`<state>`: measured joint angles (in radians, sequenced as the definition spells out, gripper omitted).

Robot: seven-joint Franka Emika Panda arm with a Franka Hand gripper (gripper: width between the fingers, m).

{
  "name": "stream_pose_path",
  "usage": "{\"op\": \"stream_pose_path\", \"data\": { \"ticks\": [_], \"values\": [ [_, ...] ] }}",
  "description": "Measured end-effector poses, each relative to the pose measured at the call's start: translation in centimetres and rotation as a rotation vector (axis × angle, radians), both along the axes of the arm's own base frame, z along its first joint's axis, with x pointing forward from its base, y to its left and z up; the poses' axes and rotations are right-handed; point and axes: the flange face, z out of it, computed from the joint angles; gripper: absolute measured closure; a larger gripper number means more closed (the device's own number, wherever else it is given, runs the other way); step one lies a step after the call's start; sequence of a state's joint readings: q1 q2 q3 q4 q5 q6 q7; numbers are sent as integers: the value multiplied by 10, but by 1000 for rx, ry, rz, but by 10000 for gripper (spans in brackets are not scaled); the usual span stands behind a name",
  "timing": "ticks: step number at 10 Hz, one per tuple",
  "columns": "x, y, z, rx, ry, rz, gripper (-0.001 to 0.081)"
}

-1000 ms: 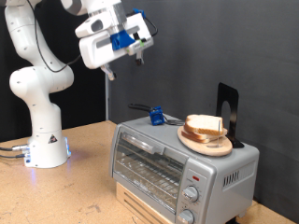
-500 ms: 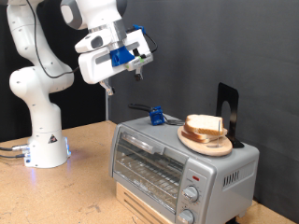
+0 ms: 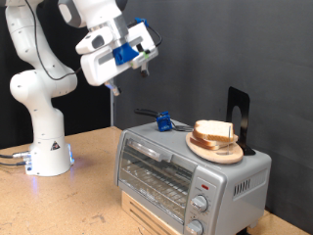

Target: Make a piece of toast with the oven

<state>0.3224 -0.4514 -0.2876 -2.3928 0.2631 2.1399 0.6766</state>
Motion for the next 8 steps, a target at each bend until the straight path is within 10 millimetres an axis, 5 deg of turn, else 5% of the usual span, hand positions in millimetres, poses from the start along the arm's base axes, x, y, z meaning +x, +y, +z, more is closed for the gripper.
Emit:
{"op": "stream_pose_path", "data": {
  "ticks": [8],
  "values": [
    [7, 4, -108, -129, 22, -23, -3]
  ]
}}
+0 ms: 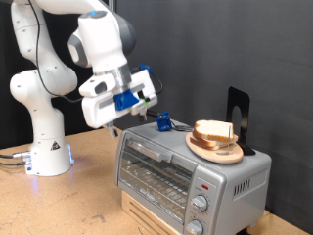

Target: Make a piece of toast with the oven

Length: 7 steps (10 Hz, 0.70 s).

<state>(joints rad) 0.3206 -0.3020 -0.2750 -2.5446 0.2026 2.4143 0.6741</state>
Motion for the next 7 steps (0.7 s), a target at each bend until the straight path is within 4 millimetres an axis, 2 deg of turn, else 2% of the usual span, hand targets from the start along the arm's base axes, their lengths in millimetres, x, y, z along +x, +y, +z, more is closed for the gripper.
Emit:
{"op": "stream_pose_path", "data": {
  "ticks": [3, 7],
  "values": [
    [1, -11, -31, -36, -2, -28, -3],
    [6, -36, -41, -48, -12, -63, -3]
  ]
}}
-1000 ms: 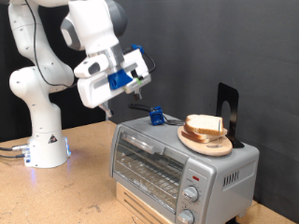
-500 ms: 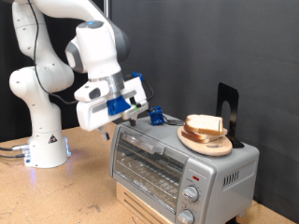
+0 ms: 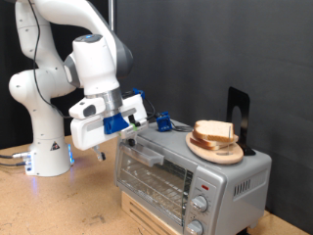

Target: Make a piece of toast with the oven

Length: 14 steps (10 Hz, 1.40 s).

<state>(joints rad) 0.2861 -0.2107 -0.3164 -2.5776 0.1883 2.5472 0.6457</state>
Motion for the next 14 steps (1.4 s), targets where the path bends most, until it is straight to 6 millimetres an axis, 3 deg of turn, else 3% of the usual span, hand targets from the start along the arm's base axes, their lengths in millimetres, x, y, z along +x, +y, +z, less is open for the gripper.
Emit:
{"op": "stream_pose_path", "data": {
  "ticks": [3, 8, 14],
  "values": [
    [4, -17, -13, -10, 15, -36, -3],
    [27, -44, -23, -23, 10, -83, -3],
    [34, -67, -40, -47, 37, -109, -3]
  ]
}}
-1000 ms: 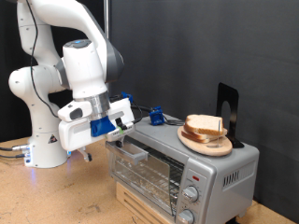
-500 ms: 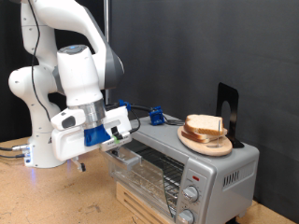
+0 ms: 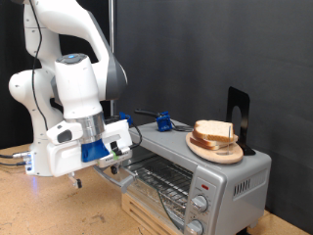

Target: Make a piece of toast with the oven

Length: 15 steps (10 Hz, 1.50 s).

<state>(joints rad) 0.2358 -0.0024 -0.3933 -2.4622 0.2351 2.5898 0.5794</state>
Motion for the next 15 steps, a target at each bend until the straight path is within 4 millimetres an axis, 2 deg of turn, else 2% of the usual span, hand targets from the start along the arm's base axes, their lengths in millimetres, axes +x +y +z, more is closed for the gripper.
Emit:
{"op": "stream_pose_path", "data": {
  "ticks": [3, 11, 15],
  "values": [
    [3, -14, -15, -23, 16, -25, -3],
    [-6, -43, -45, -76, 19, -40, -3],
    [6, -50, -62, -107, 16, -70, -3]
  ]
}}
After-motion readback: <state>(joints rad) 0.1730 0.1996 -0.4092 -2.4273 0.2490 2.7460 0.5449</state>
